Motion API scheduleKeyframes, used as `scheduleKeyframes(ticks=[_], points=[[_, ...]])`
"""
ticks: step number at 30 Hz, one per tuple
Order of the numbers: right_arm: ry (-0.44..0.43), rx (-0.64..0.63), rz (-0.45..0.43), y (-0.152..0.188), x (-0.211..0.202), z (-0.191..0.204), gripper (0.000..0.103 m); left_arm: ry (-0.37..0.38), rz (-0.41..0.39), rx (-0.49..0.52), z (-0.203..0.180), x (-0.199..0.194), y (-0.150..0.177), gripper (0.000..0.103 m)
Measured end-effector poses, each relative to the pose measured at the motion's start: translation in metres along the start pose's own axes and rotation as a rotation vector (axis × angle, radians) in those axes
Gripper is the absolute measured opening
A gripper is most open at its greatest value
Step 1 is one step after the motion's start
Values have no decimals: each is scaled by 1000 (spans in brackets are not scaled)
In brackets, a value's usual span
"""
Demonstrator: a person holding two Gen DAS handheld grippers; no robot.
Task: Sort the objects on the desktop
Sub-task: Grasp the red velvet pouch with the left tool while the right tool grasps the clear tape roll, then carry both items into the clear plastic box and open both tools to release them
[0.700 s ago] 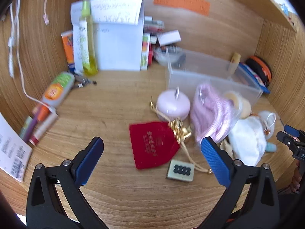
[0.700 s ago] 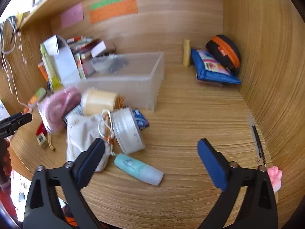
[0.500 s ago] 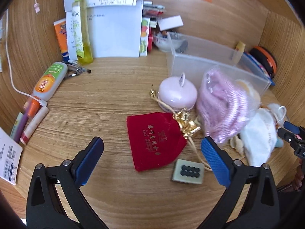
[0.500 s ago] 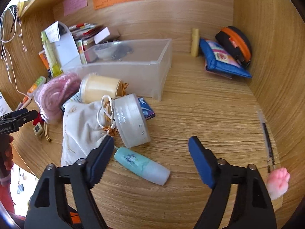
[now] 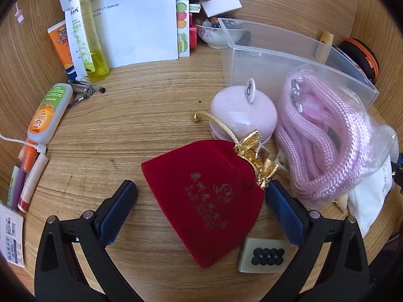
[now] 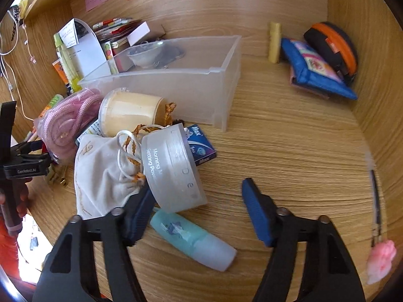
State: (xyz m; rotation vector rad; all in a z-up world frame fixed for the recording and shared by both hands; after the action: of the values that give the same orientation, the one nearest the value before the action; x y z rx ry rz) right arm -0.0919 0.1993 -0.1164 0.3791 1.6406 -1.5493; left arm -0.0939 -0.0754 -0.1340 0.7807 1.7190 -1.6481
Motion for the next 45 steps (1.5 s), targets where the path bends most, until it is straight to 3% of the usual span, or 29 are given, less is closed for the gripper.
scheduleKeyframes(ticks=[7,11,17,22,28,37,45], points=[[-42,-42,14,2,7,11,28,19,56,23,-1,9,-10,103],[-32,-54,-9,-4,3,8,27,24,68,25,-4,12,-14,101],[-29,-48,-68,-13,-14,2,27,46,27,55,-12,9,-18,75],[-30,-45,-83,-17,-20,1,27,66,3,61,-18,3,-17,37],[-11,-31,-89,-16,-24,-6,27,75,-26,1,-7,-2,-16,18],[19,-16,-124,-24,-38,-9,27,59,-144,-76,9,-34,-27,17],[14,-27,-157,-45,-53,-4,27,74,-235,-65,6,-69,-51,17]])
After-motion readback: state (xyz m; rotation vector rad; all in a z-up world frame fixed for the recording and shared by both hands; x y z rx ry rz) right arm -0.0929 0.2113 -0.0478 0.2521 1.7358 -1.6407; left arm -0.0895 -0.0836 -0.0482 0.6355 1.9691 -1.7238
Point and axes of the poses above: each gripper's, at about its wrist camera, not at the fingertips, and x roughly the way its jaws point, z to its left, y to its underside, the point moved 5 cm from there along x, roughly the way its jaws point, and after that the axes turned 3 degrees about -z, right-handed, at the moved point
